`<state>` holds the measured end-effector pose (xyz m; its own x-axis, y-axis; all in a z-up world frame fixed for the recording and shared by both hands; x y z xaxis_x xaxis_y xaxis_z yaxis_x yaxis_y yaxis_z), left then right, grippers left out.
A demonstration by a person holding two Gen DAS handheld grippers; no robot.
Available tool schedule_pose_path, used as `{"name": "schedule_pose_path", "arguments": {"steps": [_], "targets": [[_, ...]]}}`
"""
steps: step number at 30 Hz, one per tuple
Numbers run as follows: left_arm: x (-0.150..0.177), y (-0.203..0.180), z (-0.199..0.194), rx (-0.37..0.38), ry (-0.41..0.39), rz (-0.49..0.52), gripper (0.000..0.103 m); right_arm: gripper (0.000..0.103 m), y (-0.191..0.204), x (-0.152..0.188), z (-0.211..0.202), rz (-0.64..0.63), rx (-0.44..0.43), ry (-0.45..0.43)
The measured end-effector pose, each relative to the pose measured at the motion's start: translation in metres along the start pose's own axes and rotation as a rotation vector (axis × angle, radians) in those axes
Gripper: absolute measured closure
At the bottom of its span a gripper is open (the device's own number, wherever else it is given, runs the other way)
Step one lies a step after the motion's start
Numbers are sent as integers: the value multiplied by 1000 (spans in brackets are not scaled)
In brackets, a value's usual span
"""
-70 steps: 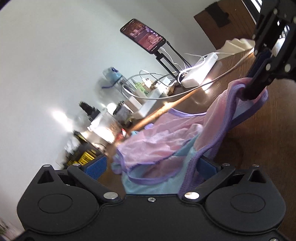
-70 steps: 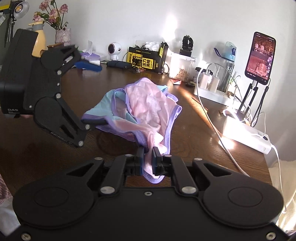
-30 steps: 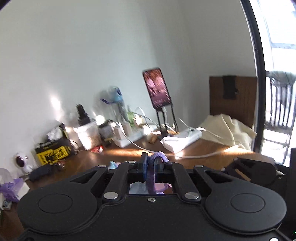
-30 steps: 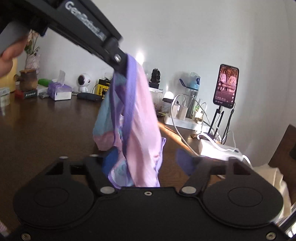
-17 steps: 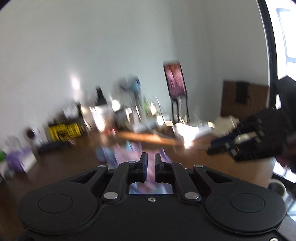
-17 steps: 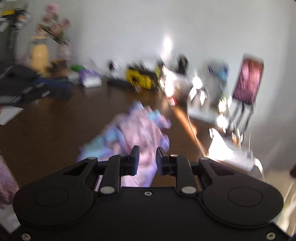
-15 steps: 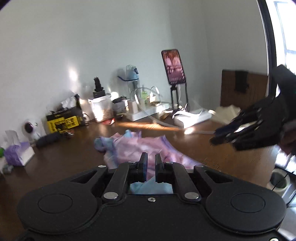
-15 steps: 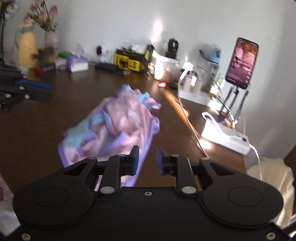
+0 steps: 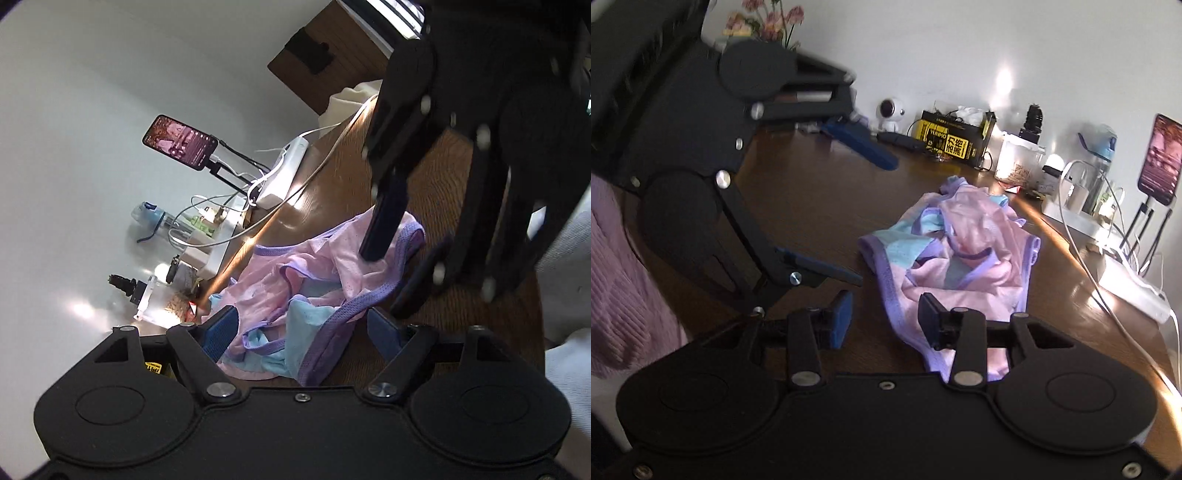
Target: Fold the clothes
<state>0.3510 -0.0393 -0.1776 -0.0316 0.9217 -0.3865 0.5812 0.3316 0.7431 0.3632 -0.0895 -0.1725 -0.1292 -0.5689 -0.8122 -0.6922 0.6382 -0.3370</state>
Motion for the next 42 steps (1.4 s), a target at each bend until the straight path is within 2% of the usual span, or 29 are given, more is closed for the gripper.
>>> {"name": "schedule_pose_path", "arguments": {"steps": [1, 3, 4, 6, 9, 12, 13, 15, 17, 18, 20, 21, 22, 23, 24, 25, 26, 31, 33, 34, 35, 36, 37, 39, 42], "targets": [[3, -2, 2, -12, 7, 25, 27, 61, 4, 1, 8, -33, 24, 6], [7, -6, 6, -37, 29, 96, 27, 92, 3, 1, 22, -67, 60, 29], [6, -8, 9, -46, 34, 128, 27, 97, 1, -2, 21, -58, 59, 24], [1, -10, 14, -64, 24, 176, 27, 97, -3, -8, 17, -50, 63, 7], [-11, -11, 17, -81, -6, 227, 34, 97, -4, -17, 2, -126, 108, -48], [-24, -8, 22, -91, -23, 285, 65, 97, 0, -20, -13, -212, 155, -75], [-27, -7, 23, -95, -21, 297, 81, 97, 0, -20, -16, -227, 164, -78], [-32, -6, 27, -79, -8, 313, 85, 97, 0, -19, -20, -252, 196, -80], [-35, -6, 30, -56, 3, 316, 93, 96, -2, -17, -23, -271, 233, -78], [-36, -4, 31, -66, 9, 303, 94, 92, -3, -17, -23, -267, 245, -79], [-41, 20, 31, -176, 25, 191, 97, 64, -9, -16, -26, -224, 275, -81], [-43, 33, 29, -205, 28, 116, 97, 58, -12, -15, -26, -187, 279, -78], [-44, 45, 26, -232, 30, 42, 97, 45, -15, -13, -23, -128, 267, -72], [-44, 54, 22, -236, 30, -26, 97, 39, -18, -13, -20, -73, 258, -66], [-45, 64, 18, -240, 30, -100, 97, 39, -21, -14, -17, -28, 259, -61], [-44, 79, 9, -246, 21, -221, 97, 39, -23, -15, -14, 9, 263, -61], [-44, 86, 4, -254, 17, -271, 97, 40, -23, -17, -11, 29, 273, -68], [-41, 110, -20, -331, 7, -409, 97, 40, -4, -25, 13, 69, 273, -82], [-40, 115, -31, -354, 5, -423, 97, 41, 3, -25, 14, 68, 261, -87], [-39, 118, -36, -363, 3, -425, 97, 52, 5, -26, 16, 67, 254, -91], [-39, 120, -42, -373, 2, -428, 97, 73, 4, -27, 14, 66, 248, -92], [-37, 120, -50, -385, 3, -428, 97, 87, 1, -29, 9, 67, 233, -93], [-35, 120, -59, -397, 4, -429, 97, 96, -3, -31, 5, 67, 218, -93], [-32, 124, -81, -412, -6, -452, 97, 99, -10, -38, -9, 79, 169, -99], [-33, 134, -112, -414, -47, -486, 97, 98, -35, -61, -41, 106, 34, -138]]}}
Point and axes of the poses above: each gripper's, at about its wrist camera, not at the fingertips, and z roughly the way its jaws point, y to its left, x to its underside, the point moved 8 cm from there along z, roughly the way its jaws point, and after that the axes turned 8 degrees about x, right-handed, at the moved point
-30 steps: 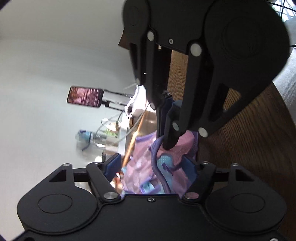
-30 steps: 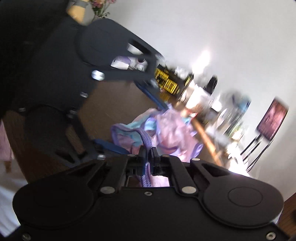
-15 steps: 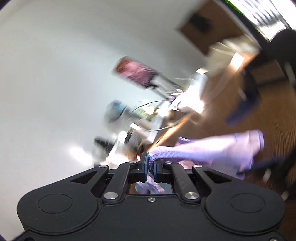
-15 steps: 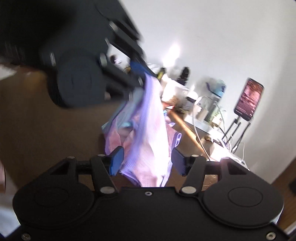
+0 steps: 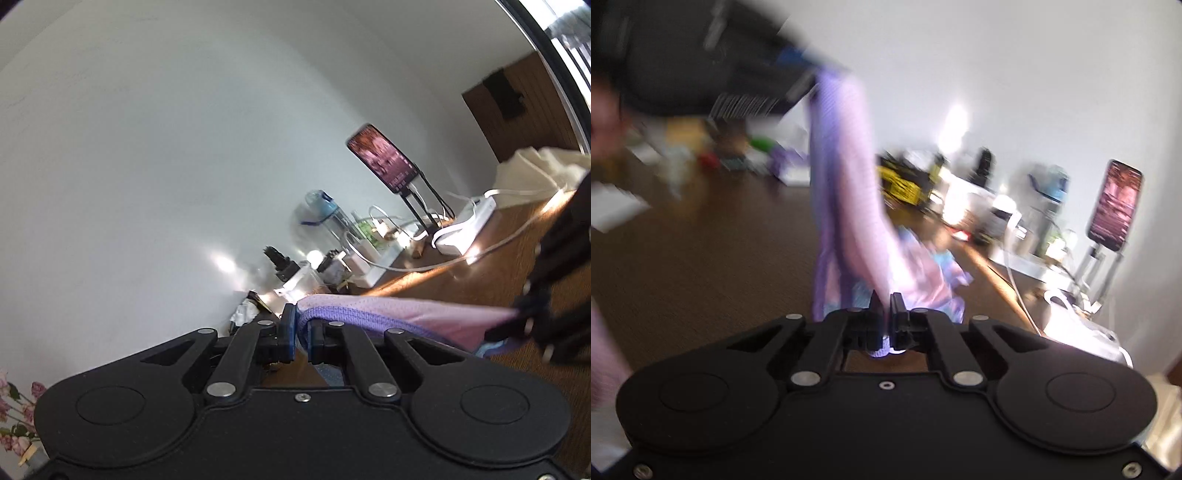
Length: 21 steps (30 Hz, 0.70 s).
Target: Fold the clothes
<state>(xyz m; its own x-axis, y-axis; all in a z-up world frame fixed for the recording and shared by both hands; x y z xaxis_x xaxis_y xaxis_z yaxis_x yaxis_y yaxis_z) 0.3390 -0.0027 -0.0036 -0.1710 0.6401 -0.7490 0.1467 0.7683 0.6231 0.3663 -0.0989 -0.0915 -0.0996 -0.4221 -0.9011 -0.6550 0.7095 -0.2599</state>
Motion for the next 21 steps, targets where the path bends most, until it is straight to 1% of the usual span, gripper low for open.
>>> {"name": "schedule_pose_path", "arguments": {"steps": [1, 3, 5, 6, 7, 8, 9, 10, 11, 12, 13, 15, 16, 18, 19, 20, 21], "targets": [[1, 1, 0, 13, 3, -4, 97, 98, -14, -13, -7, -13, -35, -12], [7, -1, 6, 40, 23, -20, 97, 98, -30, -23, -4, -48, -49, -9], [33, -19, 36, 134, 108, -57, 97, 97, -49, -24, 24, -68, -48, 32], [46, -26, 50, 169, 144, -93, 97, 96, -52, -14, 48, -76, -81, 84], [59, -32, 63, 204, 180, -130, 97, 88, -55, -4, 72, -83, -114, 137], [71, -39, 75, 237, 215, -166, 97, 79, -57, 5, 91, -87, -139, 177], [83, -43, 84, 254, 240, -206, 97, 78, -59, 13, 101, -80, -137, 204], [94, -44, 91, 261, 264, -252, 97, 78, -62, 24, 115, -70, -117, 249], [103, -44, 96, 264, 275, -295, 97, 78, -65, 35, 126, -55, -78, 288], [107, -43, 97, 263, 277, -316, 97, 78, -71, 43, 128, -30, -8, 304], [111, -40, 98, 256, 277, -334, 97, 78, -77, 45, 125, -5, 33, 293], [115, -35, 98, 247, 274, -355, 97, 74, -80, 44, 108, 32, 52, 252], [116, -31, 95, 244, 267, -363, 97, 67, -77, 42, 91, 51, 57, 216], [117, -26, 90, 242, 252, -374, 97, 60, -69, 42, 73, 79, 42, 167], [116, -24, 90, 242, 249, -377, 97, 51, -64, 43, 68, 87, 25, 153], [114, -23, 88, 243, 240, -381, 97, 48, -54, 44, 62, 87, -1, 144], [113, -23, 89, 246, 233, -379, 97, 48, -43, 45, 60, 76, -10, 135]]}}
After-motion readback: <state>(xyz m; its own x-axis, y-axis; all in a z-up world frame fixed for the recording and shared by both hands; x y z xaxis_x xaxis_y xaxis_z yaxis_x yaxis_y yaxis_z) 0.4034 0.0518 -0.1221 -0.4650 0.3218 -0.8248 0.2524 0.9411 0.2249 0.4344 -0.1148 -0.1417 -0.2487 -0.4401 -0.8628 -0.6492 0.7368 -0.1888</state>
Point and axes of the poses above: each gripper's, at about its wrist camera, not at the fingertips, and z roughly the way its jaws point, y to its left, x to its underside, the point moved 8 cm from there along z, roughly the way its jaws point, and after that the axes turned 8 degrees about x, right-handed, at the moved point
